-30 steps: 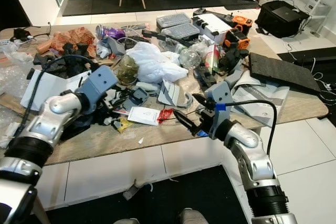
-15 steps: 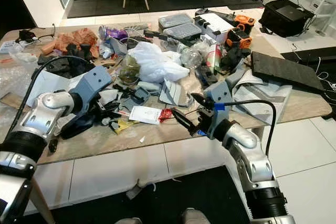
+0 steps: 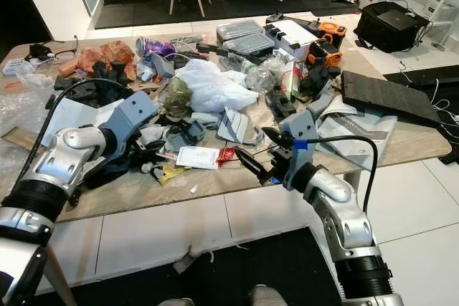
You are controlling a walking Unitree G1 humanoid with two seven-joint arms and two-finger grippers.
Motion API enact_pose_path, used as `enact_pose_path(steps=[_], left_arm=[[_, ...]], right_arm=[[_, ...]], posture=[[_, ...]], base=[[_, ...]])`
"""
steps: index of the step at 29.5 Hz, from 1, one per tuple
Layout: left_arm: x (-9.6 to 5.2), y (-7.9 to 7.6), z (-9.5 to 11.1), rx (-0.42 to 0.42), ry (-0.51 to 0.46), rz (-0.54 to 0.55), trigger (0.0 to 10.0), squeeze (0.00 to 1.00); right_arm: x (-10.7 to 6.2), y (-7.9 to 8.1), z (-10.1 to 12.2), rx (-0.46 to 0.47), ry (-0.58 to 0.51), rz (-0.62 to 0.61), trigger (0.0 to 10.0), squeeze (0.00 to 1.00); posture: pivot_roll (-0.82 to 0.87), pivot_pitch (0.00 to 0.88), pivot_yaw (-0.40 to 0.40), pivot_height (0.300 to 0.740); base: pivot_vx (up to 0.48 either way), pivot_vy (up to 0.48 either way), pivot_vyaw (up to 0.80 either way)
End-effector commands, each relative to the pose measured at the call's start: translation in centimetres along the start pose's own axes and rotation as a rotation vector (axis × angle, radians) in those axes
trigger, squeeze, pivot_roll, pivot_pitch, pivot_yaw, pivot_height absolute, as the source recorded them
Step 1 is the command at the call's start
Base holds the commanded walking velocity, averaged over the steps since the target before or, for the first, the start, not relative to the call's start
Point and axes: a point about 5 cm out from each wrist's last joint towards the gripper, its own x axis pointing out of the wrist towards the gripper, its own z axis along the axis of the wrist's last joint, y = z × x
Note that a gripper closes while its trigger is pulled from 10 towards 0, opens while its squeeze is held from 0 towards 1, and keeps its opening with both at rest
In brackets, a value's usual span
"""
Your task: Picking trash to rubbish bin
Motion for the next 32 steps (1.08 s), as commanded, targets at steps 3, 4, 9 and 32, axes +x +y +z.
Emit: enact_pose_path(steps=[3, 4, 9, 32], left_arm=[[0.7, -1.3, -1.0, -0.040, 0.033, -0.048, 0.0, 0.00], [0.7, -1.4, -1.1, -0.039, 0.038, -0.052, 0.0, 0.00], [0.8, -1.7, -1.3, -0.039, 0.045, -0.060, 0.0, 0.00], [-1.7, -1.0, 6.4, -0.393, -0.639, -0.193, 10.0, 0.00]], right_arm=[[-0.1, -0.4, 0.6, -0.007, -0.015, -0.018, 10.0, 0.00], [-0.1, -0.5, 0.7, -0.007, -0.015, -0.019, 10.0, 0.00], [-0.1, -0.5, 0.7, -0.007, -0.016, -0.024, 10.0, 0.00], [-0.2, -1.0, 0.9, -0.009, -0.018, -0.049, 10.0, 0.00]], posture=[[-0.04, 0.000, 0.013, 0.740], [-0.04, 0.000, 0.013, 0.740], [-0.04, 0.000, 0.012, 0.740], [-0.04, 0.000, 0.009, 0.740]], base=[[0.000, 0.000, 0.00], [0.000, 0.000, 0.00], [0.000, 0.000, 0.00], [0.000, 0.000, 0.00]])
